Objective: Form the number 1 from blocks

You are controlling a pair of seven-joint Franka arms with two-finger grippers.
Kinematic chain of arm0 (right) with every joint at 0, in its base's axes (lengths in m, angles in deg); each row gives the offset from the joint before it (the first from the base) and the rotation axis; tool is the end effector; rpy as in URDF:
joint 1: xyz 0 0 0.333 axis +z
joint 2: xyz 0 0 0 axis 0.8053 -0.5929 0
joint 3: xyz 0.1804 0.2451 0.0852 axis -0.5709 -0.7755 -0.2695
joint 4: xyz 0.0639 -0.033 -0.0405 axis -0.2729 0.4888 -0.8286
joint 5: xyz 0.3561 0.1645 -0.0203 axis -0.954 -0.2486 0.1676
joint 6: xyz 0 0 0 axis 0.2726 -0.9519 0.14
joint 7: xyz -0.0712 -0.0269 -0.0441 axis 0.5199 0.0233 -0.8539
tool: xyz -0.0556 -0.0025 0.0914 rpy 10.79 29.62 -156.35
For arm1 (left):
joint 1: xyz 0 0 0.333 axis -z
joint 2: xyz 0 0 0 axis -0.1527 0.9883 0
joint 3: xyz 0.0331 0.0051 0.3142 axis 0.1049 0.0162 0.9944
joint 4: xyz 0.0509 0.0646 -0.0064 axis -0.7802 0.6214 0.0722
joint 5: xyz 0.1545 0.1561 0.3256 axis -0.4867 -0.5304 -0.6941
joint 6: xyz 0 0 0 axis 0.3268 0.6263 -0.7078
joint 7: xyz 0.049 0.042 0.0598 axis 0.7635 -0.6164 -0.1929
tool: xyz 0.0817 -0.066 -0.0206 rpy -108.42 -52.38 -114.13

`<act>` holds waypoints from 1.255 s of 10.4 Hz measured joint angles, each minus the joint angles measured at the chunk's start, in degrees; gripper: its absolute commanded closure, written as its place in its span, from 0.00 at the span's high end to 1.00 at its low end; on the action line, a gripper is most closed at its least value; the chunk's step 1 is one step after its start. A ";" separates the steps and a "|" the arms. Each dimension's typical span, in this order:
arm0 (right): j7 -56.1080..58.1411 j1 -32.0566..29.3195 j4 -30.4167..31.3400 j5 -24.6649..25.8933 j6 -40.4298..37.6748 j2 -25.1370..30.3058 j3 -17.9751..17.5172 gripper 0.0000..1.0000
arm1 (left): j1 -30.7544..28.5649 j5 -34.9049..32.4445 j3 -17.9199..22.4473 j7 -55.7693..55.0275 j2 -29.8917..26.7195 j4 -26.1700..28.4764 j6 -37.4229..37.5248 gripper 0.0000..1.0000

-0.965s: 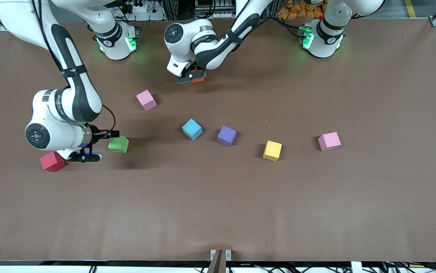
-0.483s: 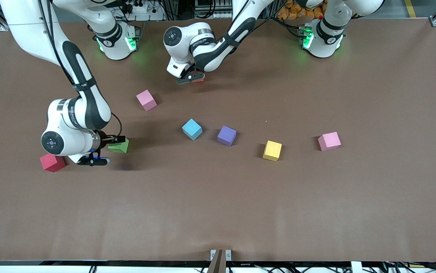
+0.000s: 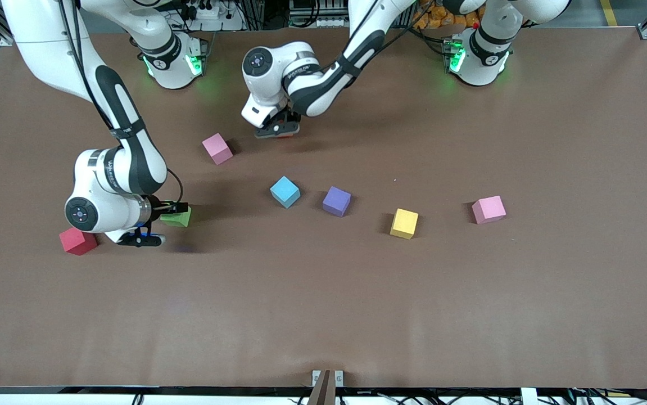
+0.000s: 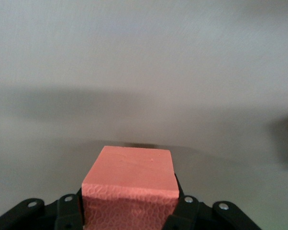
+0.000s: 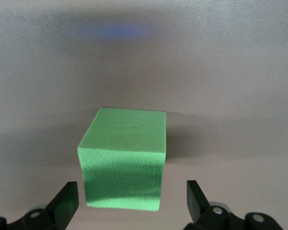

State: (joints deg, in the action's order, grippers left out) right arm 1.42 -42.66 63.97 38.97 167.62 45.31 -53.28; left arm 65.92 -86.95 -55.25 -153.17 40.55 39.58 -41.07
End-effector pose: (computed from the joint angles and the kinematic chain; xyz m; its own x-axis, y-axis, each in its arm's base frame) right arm 0.5795 0.0601 0.2022 0.9307 -0.0293 -0.3646 -0.0533 -0.9970 -0.0559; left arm 0.2836 -0.6696 0.2210 0.9892 0.0674 -0.1301 0.0718 -0.9970 0.0292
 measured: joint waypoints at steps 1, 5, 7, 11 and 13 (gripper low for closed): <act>-0.16 0.00 -0.01 -0.62 0.34 -0.50 0.01 0.83 | -1.14 -0.03 0.41 4.70 0.00 -0.28 -1.30 0.00; -0.51 0.00 -0.06 -3.48 0.67 -1.42 0.49 0.64 | -1.46 -0.03 2.63 11.04 0.55 -0.95 -2.25 0.00; -0.54 0.00 -0.14 -3.56 0.67 -1.42 0.63 0.64 | -0.54 -0.04 2.60 11.06 1.13 -1.07 -2.31 0.00; -0.56 0.00 -0.60 -3.62 0.65 -1.41 1.26 0.64 | 0.25 -0.04 2.63 11.07 2.07 -1.09 -2.32 0.00; -1.60 0.32 -1.37 -3.81 0.53 -0.93 1.23 0.64 | 0.42 -0.04 2.63 11.07 2.54 -1.11 -2.32 0.00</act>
State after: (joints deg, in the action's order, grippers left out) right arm -0.17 -42.34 62.59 35.16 168.15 44.38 -52.05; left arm 66.34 -86.99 -52.62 -142.10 43.09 38.47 -43.39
